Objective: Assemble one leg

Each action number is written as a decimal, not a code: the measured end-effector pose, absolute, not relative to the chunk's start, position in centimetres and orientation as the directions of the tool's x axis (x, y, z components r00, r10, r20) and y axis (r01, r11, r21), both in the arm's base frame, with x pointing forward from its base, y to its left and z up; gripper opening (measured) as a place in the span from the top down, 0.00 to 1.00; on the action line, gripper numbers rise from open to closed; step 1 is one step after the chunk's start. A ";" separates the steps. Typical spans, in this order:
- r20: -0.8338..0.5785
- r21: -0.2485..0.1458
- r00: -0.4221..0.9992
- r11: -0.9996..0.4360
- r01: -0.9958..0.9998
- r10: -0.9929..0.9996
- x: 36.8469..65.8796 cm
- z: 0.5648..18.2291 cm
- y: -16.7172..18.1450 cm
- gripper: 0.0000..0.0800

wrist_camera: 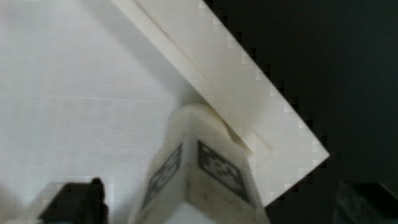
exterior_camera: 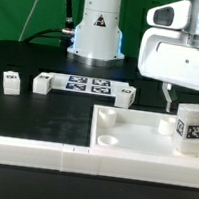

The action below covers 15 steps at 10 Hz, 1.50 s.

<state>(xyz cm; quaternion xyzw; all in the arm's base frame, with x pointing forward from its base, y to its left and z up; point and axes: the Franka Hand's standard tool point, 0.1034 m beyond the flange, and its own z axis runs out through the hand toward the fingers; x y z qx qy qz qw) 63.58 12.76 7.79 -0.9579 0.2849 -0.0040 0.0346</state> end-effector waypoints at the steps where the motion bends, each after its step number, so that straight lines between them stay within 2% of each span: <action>1: -0.003 -0.070 0.893 -0.890 -0.450 -0.451 63.7 7.8 12.5 0.19; 4: 0.018 -0.045 0.985 -0.985 -0.169 -0.170 63.7 7.8 12.2 0.19; 6: 0.030 -0.043 0.999 -0.999 -0.025 -0.026 63.8 7.8 12.2 0.19; 7: 0.030 -0.043 0.999 -0.999 -0.010 -0.011 63.8 7.8 12.1 0.23; 8: 0.030 -0.043 0.999 -0.999 -0.014 -0.015 63.8 7.8 12.2 0.23; 9: 0.030 -0.043 0.999 -0.999 -0.014 -0.015 63.8 7.8 12.1 0.40; 10: 0.030 -0.043 0.999 -0.999 -0.014 -0.015 63.8 7.8 12.1 0.62; 13: 0.025 -0.051 0.992 -0.991 -0.123 -0.125 63.8 7.7 12.1 0.64; 15: 0.017 -0.071 0.905 -0.904 -0.422 -0.425 63.8 7.7 11.9 0.64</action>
Offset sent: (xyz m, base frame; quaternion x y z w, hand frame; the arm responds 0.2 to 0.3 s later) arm 0.0035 0.0062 0.0025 -0.0289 -0.0146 -0.2661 0.9634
